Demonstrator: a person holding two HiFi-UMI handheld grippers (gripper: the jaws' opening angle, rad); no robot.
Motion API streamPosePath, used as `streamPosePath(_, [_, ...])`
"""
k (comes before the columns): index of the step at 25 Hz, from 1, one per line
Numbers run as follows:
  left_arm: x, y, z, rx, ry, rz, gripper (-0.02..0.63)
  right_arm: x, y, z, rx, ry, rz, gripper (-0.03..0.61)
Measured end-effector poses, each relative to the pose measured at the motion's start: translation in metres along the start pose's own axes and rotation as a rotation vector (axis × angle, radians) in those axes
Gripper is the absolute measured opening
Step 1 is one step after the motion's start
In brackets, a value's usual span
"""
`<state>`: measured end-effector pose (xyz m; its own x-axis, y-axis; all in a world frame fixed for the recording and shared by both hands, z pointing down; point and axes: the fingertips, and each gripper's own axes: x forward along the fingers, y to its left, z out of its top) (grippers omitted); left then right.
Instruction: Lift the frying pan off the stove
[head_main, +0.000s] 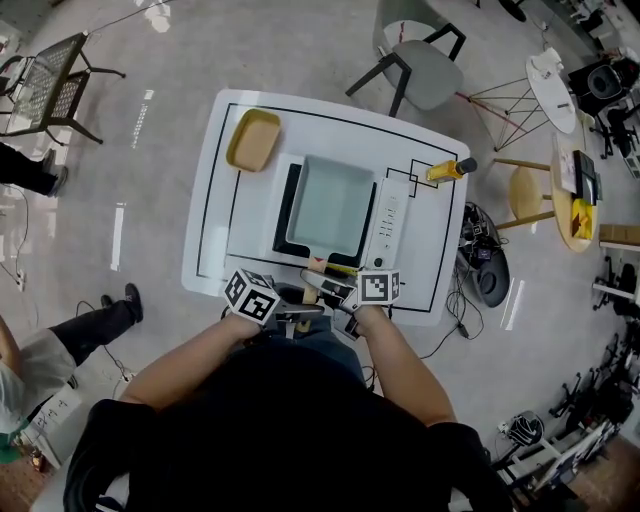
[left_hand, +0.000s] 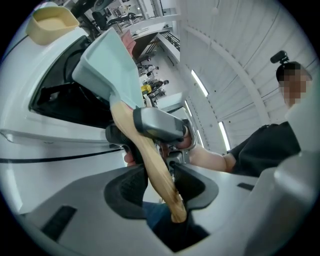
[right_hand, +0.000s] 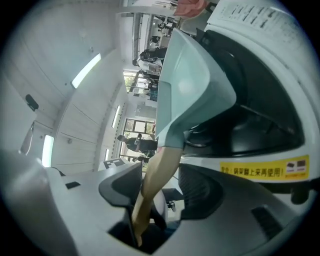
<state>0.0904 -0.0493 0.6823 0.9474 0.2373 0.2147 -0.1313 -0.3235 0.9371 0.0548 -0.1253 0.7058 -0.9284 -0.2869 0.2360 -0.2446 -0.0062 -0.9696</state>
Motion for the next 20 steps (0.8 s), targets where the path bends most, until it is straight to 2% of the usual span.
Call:
streamPosePath(5, [0.0020, -0.0011, -0.0001, -0.013, 0.003, -0.015, 0.163, 0.0064, 0.0013, -0.0004, 0.022, 0.013, 0.029, 0.224])
streamPosePath(10, [0.0035, -0.0024, -0.0004, -0.010, 0.011, -0.015, 0.161, 0.0094, 0.0041, -0.0017, 0.029, 0.023, 0.047, 0.184])
streamPosePath(20, [0.0036, -0.0035, -0.0030, 0.013, 0.044, -0.016, 0.163, 0.0096, 0.0051, -0.0048, 0.012, 0.045, 0.054, 0.181])
